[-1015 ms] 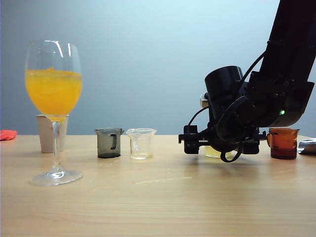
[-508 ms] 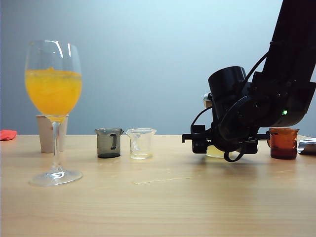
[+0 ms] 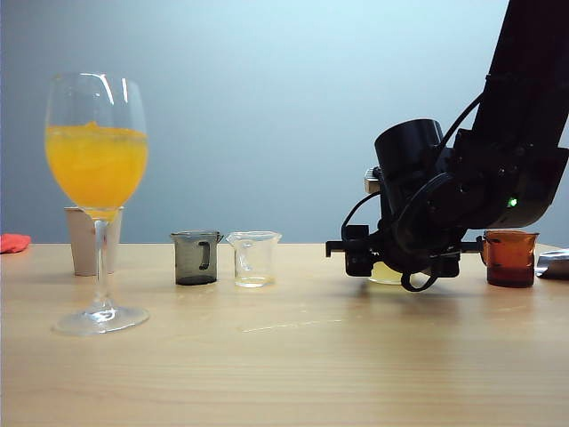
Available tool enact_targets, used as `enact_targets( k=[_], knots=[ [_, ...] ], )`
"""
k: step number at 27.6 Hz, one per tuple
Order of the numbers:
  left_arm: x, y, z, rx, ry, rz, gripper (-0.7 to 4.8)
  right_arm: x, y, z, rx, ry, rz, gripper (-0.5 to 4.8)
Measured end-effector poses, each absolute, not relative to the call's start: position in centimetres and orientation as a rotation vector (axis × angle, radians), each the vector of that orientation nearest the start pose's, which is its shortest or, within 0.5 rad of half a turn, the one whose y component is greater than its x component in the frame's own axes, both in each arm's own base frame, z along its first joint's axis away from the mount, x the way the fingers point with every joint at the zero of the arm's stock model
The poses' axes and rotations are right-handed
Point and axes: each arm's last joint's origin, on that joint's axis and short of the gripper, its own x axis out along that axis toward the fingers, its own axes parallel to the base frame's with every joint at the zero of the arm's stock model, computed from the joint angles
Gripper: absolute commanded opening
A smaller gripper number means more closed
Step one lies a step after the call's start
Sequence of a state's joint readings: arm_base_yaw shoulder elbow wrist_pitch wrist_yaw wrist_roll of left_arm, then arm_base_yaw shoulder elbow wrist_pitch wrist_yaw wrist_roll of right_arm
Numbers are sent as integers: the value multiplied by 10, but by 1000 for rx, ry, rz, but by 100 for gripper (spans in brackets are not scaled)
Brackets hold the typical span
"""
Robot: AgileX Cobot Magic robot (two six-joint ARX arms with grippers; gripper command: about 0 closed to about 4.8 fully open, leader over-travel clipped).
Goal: Pick up the third measuring cup from the left, pour the pineapple juice inside into the goblet, and finally put the measuring cup back in its original place.
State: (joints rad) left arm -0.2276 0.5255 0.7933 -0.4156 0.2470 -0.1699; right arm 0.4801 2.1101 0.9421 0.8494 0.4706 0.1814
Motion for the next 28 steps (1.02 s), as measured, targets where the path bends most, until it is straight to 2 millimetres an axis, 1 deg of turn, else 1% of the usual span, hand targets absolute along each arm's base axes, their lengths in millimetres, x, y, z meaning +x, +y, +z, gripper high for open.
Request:
enact_targets(
  k=[3, 5, 8, 13, 14, 18, 21, 25, 28],
  knots=[
    [102, -31, 345, -168, 189, -460, -5, 357, 171, 101, 35, 283, -14, -6],
    [102, -31, 345, -168, 189, -460, -5, 356, 171, 108, 40, 275, -3, -6],
    [102, -31, 345, -169, 190, -472, -5, 355, 172, 127, 64, 240, 25, -6],
    [102, -34, 343, -170, 211, -558, -5, 350, 171, 164, 102, 179, 86, -6],
    [102, -34, 342, -153, 223, -582, -5, 347, 170, 179, 114, 161, 115, -6],
    [106, -35, 336, -132, 279, -584, -5, 339, 168, 209, 109, 115, 182, -6],
    [110, -36, 331, -128, 334, -551, -5, 334, 167, 232, 99, 95, 251, -6],
    [112, -35, 332, -121, 377, -521, -5, 330, 178, 262, 56, 65, 330, -6],
    [111, -34, 340, -113, 353, -495, -5, 327, 196, 283, 9, 43, 428, -6]
  ],
)
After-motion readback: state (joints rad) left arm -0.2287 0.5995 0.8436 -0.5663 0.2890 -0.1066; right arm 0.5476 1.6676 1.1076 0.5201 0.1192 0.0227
